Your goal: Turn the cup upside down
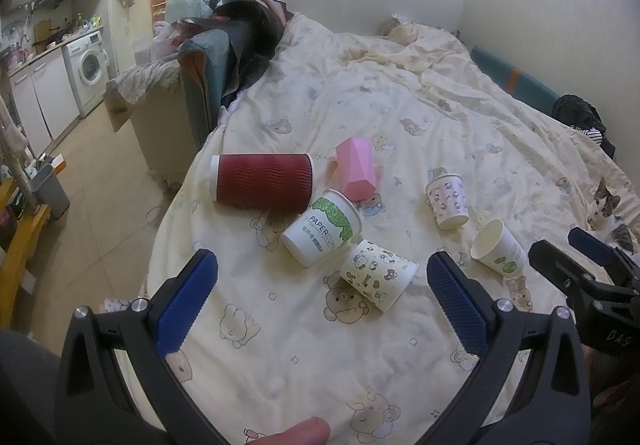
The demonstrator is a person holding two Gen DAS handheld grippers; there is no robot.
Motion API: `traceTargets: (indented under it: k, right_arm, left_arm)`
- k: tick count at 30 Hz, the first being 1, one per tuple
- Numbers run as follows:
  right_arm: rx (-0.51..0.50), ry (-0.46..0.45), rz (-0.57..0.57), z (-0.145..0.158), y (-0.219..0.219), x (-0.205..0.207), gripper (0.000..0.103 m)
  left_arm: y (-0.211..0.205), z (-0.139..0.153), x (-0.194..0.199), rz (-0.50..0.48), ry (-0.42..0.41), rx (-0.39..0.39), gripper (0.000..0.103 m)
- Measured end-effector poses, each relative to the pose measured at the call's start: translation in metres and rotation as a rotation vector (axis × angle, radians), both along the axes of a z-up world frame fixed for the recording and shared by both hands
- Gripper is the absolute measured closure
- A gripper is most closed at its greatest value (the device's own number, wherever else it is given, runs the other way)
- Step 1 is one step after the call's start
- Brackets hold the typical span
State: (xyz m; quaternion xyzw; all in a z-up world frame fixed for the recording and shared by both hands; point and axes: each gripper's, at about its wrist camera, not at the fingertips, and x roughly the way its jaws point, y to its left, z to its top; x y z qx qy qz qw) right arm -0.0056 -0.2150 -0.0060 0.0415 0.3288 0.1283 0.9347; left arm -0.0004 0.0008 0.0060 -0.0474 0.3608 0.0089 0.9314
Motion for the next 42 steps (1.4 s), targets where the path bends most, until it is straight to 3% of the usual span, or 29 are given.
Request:
traceTargets:
  k: [42]
  right_arm:
    - [0.0,0.004,0.0,-0.0004,-0.0006,0.0034,0.0]
  left_arm:
    - [0.0018,0.0043,-0.0013,0.01,-0.01,-0.018,0.0]
